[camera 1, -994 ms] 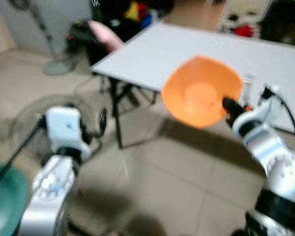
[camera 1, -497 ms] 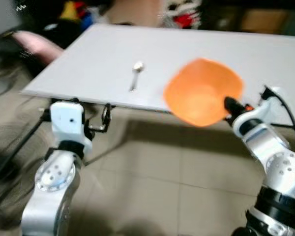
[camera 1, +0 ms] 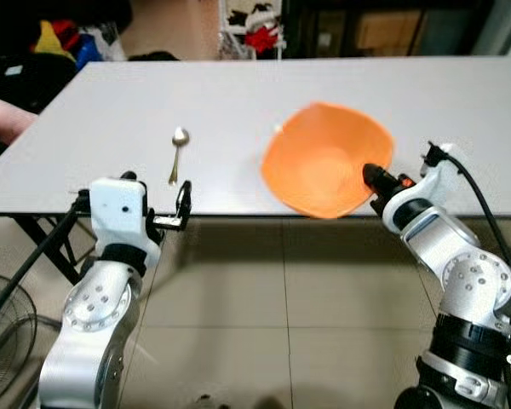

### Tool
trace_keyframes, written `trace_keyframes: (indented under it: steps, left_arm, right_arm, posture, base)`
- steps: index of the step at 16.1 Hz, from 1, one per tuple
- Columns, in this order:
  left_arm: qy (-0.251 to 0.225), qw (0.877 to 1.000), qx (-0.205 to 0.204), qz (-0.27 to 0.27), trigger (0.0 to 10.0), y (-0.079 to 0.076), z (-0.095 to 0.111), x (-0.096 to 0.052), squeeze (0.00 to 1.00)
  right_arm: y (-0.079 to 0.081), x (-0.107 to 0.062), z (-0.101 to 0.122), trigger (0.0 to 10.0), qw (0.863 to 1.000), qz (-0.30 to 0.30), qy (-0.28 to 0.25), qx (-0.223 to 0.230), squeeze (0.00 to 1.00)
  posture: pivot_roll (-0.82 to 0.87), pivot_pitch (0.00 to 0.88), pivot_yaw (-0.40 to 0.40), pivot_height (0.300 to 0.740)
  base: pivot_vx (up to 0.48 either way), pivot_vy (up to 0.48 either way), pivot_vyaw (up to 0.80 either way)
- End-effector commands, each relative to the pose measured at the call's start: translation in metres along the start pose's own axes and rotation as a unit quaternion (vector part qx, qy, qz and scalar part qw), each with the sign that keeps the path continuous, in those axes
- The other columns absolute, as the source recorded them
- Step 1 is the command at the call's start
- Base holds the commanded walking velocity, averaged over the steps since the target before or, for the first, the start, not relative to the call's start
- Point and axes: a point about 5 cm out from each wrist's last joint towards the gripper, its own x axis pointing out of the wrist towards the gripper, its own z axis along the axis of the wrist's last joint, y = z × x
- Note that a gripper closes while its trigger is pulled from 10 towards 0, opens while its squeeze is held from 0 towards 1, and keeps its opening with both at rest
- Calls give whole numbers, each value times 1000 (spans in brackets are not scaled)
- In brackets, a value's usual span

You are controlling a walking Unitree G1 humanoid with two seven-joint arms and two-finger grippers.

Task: Setting the table

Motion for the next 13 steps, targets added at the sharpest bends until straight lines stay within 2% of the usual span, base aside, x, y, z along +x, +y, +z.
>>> trace_keyframes:
  steps: [1, 13]
  left_arm:
    - [2, 1000, 11, 15, 10000, 7, -1, -3, 0]
    - [19, 1000, 18, 15, 10000, 12, -8, -10, 0]
  right_arm:
    - [18, 3, 1, 10000, 999, 40, -4, 1, 0]
    - [20, 8, -6, 10000, 998, 53, 14, 7, 0]
  posture:
    - [-96, 11, 25, 740]
    - [-73, 0, 29, 740]
  base:
    - [379, 0, 0]
    - [380, 0, 0]
